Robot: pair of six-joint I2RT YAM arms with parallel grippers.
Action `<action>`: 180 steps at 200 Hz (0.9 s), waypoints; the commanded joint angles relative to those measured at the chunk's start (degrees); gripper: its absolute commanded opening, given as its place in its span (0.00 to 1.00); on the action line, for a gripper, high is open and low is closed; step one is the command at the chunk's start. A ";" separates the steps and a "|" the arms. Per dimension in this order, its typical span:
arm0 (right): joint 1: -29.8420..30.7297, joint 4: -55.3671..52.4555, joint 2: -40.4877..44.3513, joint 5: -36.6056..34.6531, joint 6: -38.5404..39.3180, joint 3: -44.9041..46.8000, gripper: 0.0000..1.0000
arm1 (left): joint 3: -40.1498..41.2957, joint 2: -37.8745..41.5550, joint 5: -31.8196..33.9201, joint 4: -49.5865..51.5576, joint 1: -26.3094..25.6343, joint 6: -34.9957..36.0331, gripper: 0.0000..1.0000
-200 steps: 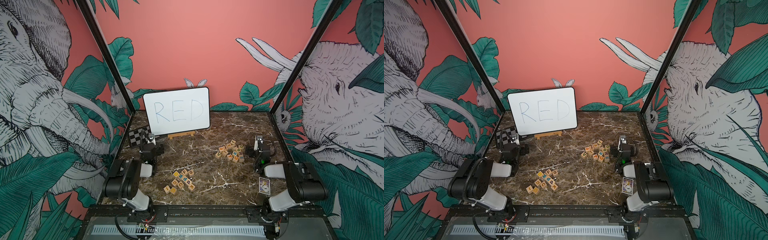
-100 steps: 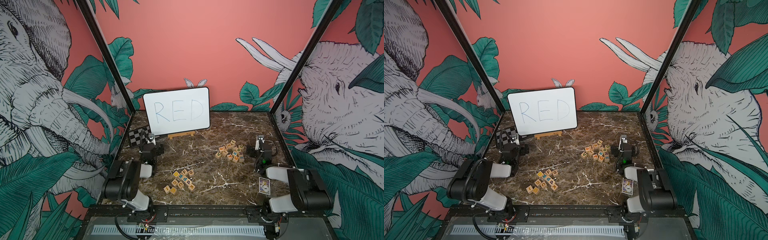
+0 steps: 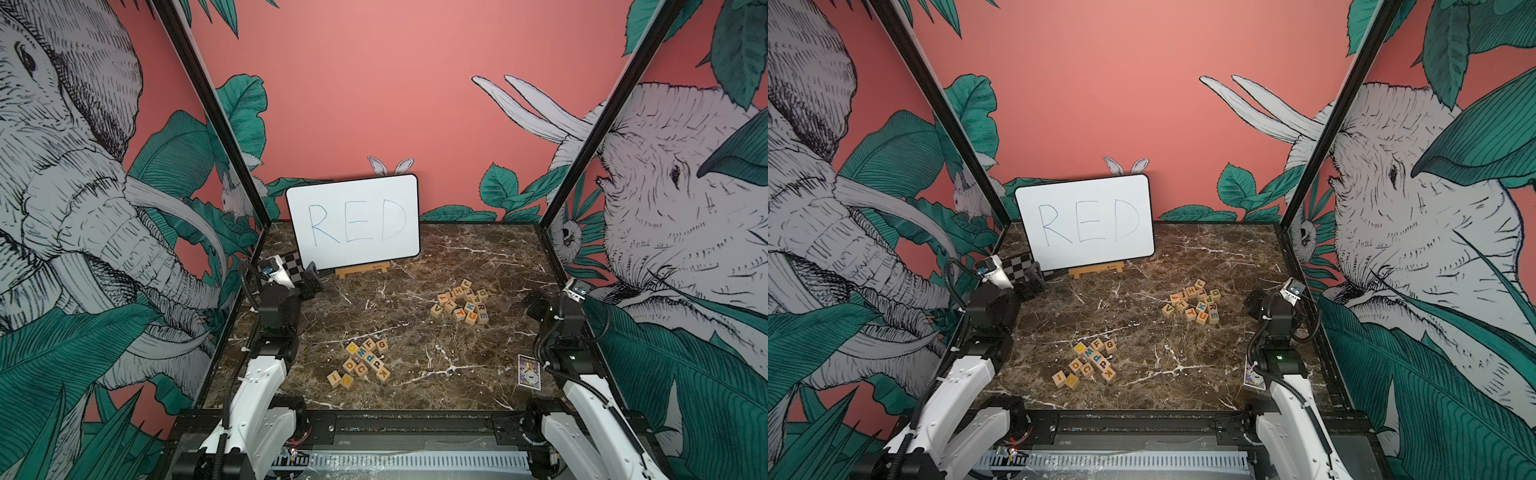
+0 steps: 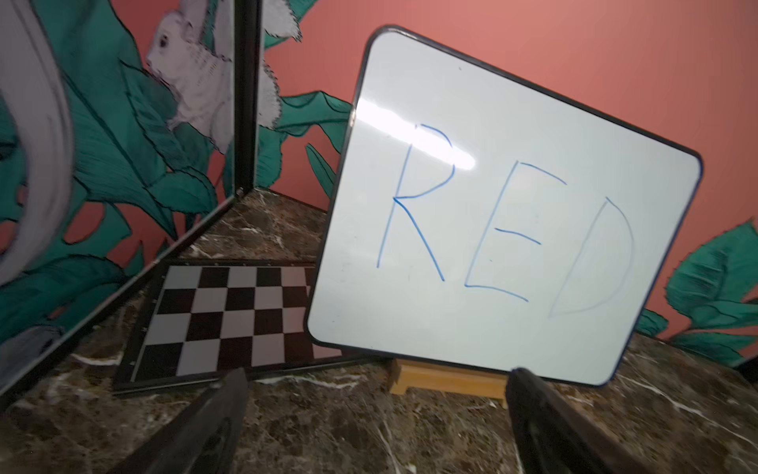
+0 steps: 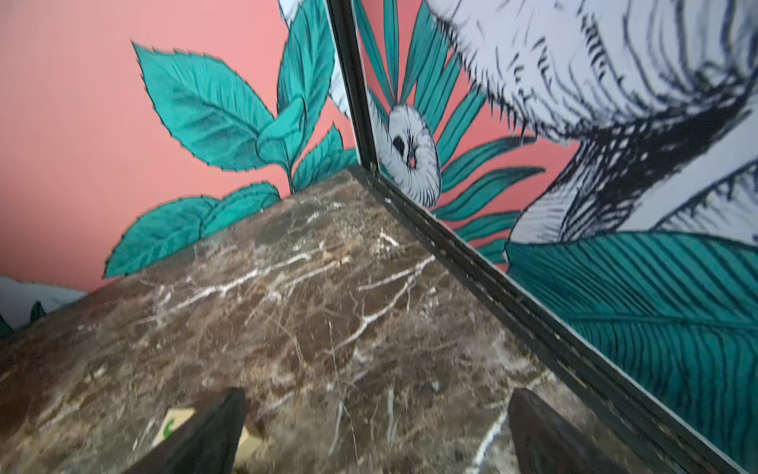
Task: Assemble the uppercase word "red" with letter blocks
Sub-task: Pick up the letter block from the center of the board.
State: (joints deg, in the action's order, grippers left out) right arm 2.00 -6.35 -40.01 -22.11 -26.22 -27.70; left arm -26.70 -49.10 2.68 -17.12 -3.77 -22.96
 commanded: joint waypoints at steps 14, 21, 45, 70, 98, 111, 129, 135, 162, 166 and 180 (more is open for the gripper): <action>-0.07 -16.75 -2.21 9.79 -0.21 -9.19 0.99 | -6.58 2.34 -17.36 12.69 -0.74 -7.21 0.98; -0.07 -18.10 -2.90 12.53 0.22 -10.50 0.99 | -8.64 2.45 -19.75 15.04 -2.05 -7.00 0.98; -0.06 -20.12 -5.07 21.66 1.72 -12.87 0.97 | -15.78 1.11 -20.07 22.78 -12.12 -0.47 0.97; 0.02 -22.81 -9.20 27.57 2.44 -15.48 0.89 | -26.19 -5.48 -20.22 38.12 -19.55 7.35 0.96; 0.76 -24.13 -15.48 31.06 3.66 -18.33 0.75 | -29.57 -12.28 -30.38 43.90 -22.16 13.12 0.95; 2.58 -24.51 -18.88 30.88 4.59 -19.75 0.72 | -28.41 -13.55 -29.55 42.88 -23.70 14.23 0.95; 6.20 -23.23 -22.80 27.83 6.19 -20.56 0.66 | -25.32 -14.48 -25.32 39.06 -25.61 13.03 0.89; 7.17 -22.32 -24.21 26.66 6.53 -20.50 0.65 | -24.75 -14.81 -25.02 38.37 -25.66 11.52 0.84; 8.58 -19.01 -29.33 24.49 8.26 -20.20 0.56 | -22.38 -14.24 -28.83 35.92 -25.67 6.77 0.82; 8.61 -18.20 -29.98 24.20 8.28 -19.89 0.54 | -21.93 -14.06 -29.11 35.37 -25.67 6.23 0.82; 8.77 -14.68 -31.83 24.89 7.20 -19.26 0.47 | -21.47 -13.78 -29.06 34.79 -25.67 4.80 0.82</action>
State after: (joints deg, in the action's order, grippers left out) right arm 10.48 -26.92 -69.93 4.29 -19.46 -47.40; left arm -49.56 -64.79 -24.32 20.45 -29.45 -15.00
